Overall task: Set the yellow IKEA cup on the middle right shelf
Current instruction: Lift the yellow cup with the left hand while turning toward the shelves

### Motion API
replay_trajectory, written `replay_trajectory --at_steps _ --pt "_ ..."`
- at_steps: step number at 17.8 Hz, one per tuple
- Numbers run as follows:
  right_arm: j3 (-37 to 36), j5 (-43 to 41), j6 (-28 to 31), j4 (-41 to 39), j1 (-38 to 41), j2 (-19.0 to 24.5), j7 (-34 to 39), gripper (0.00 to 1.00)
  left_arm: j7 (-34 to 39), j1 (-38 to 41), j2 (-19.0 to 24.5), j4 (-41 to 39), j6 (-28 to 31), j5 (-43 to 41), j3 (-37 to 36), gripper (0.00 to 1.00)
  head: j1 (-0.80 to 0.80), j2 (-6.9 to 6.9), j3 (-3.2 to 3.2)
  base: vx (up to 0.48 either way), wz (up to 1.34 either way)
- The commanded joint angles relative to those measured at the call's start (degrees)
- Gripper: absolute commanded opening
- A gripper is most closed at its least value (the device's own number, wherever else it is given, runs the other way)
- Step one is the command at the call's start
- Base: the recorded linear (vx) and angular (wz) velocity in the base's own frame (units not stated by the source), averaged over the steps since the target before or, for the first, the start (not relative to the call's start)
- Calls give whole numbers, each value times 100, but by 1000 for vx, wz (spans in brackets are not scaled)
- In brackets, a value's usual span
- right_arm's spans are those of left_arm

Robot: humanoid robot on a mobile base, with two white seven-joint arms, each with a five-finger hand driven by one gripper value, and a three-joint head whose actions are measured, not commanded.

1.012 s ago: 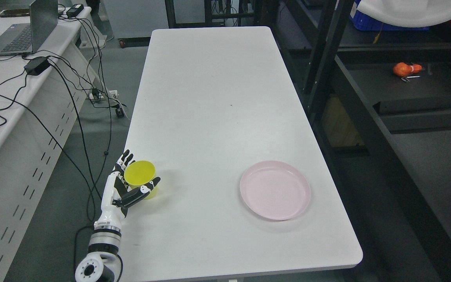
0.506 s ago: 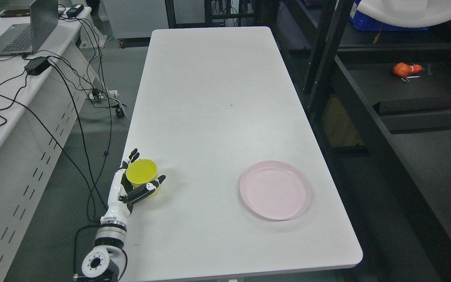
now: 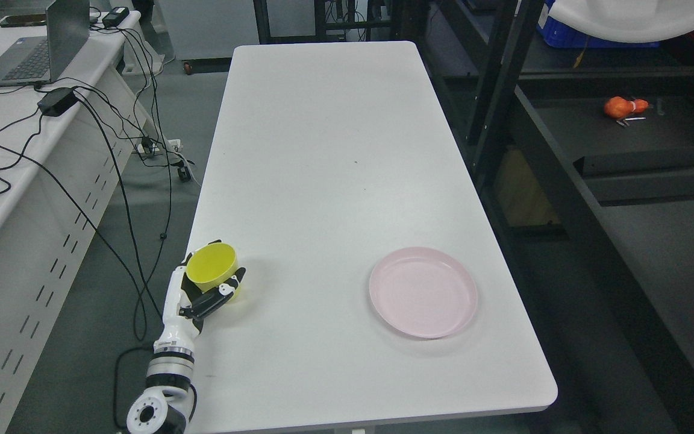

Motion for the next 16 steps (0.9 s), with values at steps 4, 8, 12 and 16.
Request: replay_trajectory --at_steps 4,8,12,16 --pt "97 -141 5 0 79 -100 -2 99 7 308 100 -755 -304 524 227 0 0 0 0 -7 0" --pt "97 -141 5 0 79 -100 -2 99 7 598 100 -1477 -304 524 174 0 0 0 0 -61 -2" --pt "97 -141 5 0 79 -100 -2 99 -2 686 100 -1662 -313 524 113 0 0 0 0 -126 -29" --pt "97 -141 5 0 79 -100 -2 99 7 722 100 -1733 -322 524 -45 0 0 0 0 -195 -109"
